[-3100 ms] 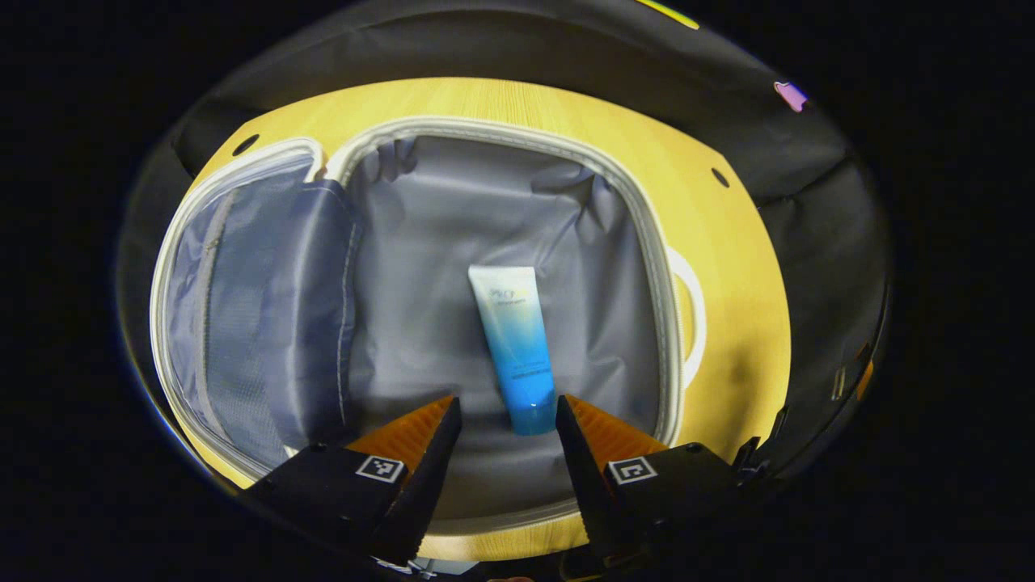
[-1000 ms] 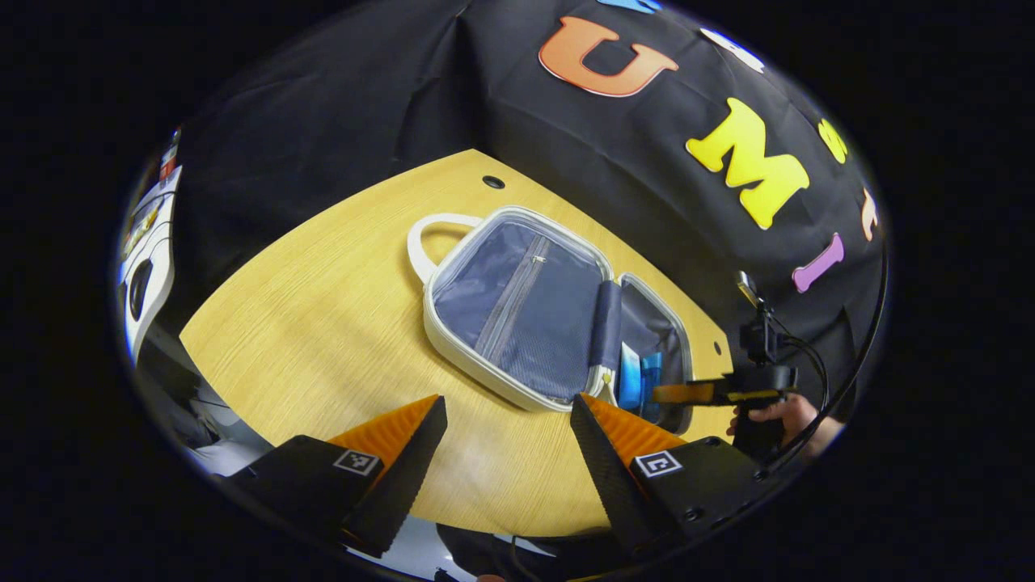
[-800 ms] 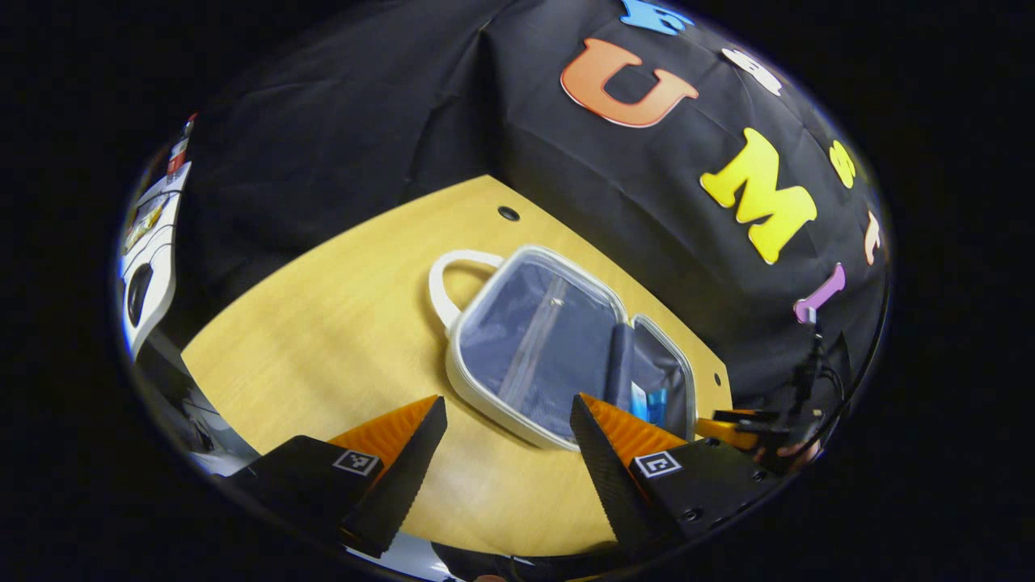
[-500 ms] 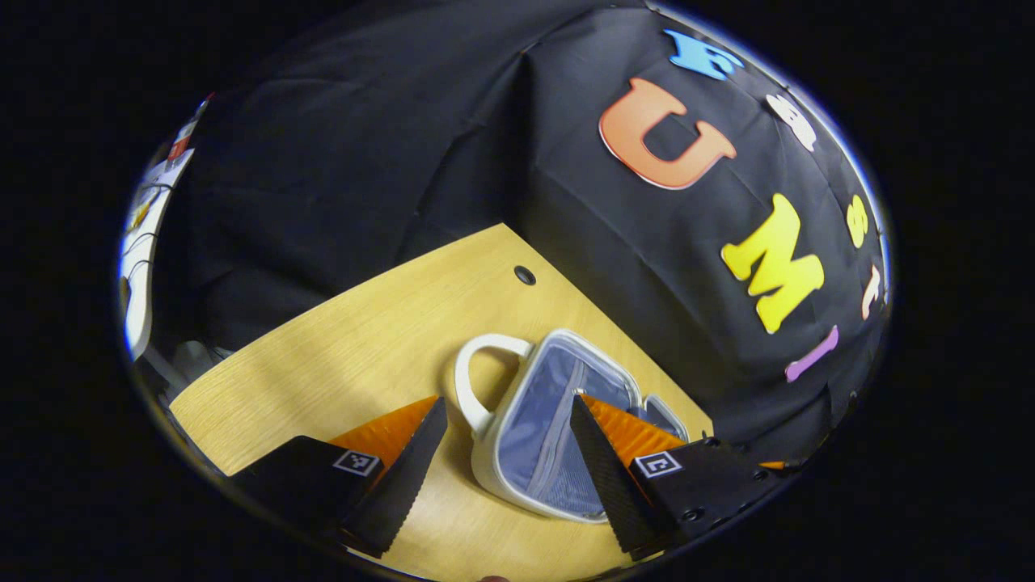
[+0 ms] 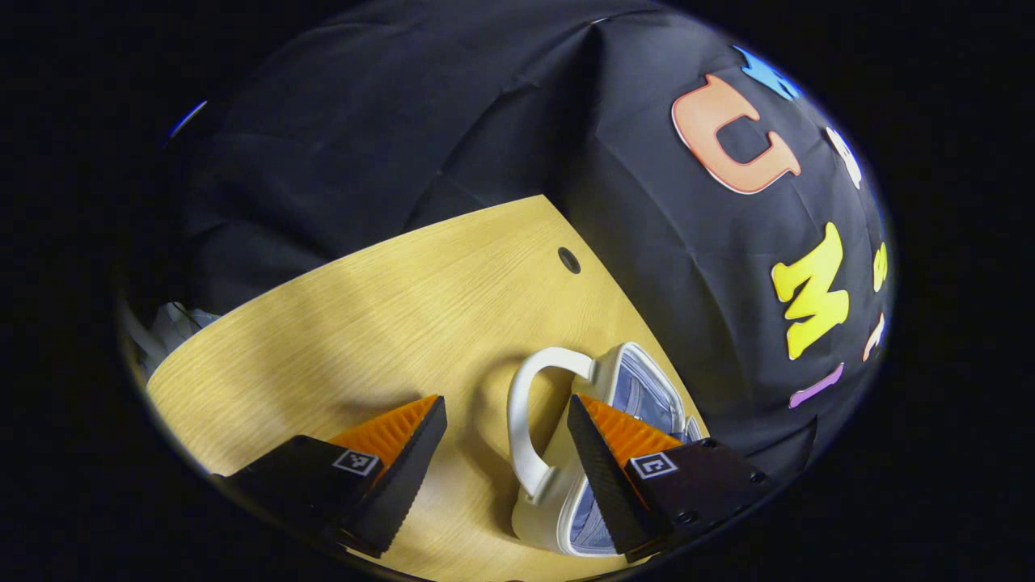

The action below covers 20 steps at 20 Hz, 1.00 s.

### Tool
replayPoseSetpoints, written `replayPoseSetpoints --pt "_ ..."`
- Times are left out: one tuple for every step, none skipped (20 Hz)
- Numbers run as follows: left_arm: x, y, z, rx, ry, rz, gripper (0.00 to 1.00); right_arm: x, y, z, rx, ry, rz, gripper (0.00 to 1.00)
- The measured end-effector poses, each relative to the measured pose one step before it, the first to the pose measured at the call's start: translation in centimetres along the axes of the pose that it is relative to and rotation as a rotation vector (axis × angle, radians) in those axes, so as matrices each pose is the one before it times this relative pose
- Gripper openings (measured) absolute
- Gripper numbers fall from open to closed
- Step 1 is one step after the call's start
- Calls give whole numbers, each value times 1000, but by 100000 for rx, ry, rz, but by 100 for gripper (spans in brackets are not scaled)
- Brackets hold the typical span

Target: First open the suitcase, pack the skin care products into it, and then close the suitcase.

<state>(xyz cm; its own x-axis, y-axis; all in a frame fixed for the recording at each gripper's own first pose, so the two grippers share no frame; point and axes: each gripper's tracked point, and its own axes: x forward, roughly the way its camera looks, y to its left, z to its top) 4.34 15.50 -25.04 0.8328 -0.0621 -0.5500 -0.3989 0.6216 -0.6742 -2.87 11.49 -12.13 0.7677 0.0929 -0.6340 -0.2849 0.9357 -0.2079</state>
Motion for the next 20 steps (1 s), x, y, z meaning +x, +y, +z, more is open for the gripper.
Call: replayPoseSetpoints --pt "395 -21 -158 -251 800 282 95 -42 -361 -285 1331 537 -805 82" --pt "604 237 -279 -7 1262 2079 95 -172 -279 -240 914 56 -576 83" --pt "332 142 -202 -63 873 1630 93 -118 -272 -161 581 -113 -536 82" --pt "457 -387 211 -69 -531 -356 100 -259 -285 -149 22 -273 -579 82" --pt "219 -293 -144 -1047 1441 -224 99 -432 -320 -137 447 -166 -442 82" --pt "50 -402 -336 -1864 1915 -1403 87 -274 -191 -156 523 -144 -203 82" --pt "236 -487 -316 -1306 2007 -1263 84 -301 26 -271 582 -8 -497 82" --pt "441 265 -494 -1509 2404 1868 84 -148 -138 -242 257 27 -224 82" --pt "-39 -394 -375 -1276 1552 -1120 76 -136 -93 -289 410 230 -231 82" --pt "404 89 411 -1689 -681 -42 68 -172 -97 -145 250 147 6 82" --pt "239 134 55 -2479 46 -338 62 -193 -46 -185 46 159 12 82" --pt "-70 201 -54 -2436 -154 169 57 -302 -44 -30 -254 -394 113 82" --pt "-170 584 448 -1111 -944 2270 31 -193 -110 33 -220 -373 -106 82" --pt "227 110 -348 -555 137 -425 24 -249 -115 40 -161 -552 37 82" --pt "-460 -502 -16 934 -980 -1216 17 -180 36 -32 13 -484 205 82" --pt "-331 -317 212 2499 -1549 -398 17 -187 -111 113 3 -920 4 82" --pt "-546 -772 449 3899 -2126 56 12 -169 -140 245 534 -1375 208 82" --pt "-790 -1144 465 5227 -3134 -77 9 -197 -202 287 984 -1571 71 82" --pt "-1332 -1480 1038 6538 -3310 -408 4 -168 -282 243 1024 -1414 -189 82" --pt "-1209 -1687 1281 6797 -3687 -147 3 -92 -312 181 1328 -1246 -431 82"
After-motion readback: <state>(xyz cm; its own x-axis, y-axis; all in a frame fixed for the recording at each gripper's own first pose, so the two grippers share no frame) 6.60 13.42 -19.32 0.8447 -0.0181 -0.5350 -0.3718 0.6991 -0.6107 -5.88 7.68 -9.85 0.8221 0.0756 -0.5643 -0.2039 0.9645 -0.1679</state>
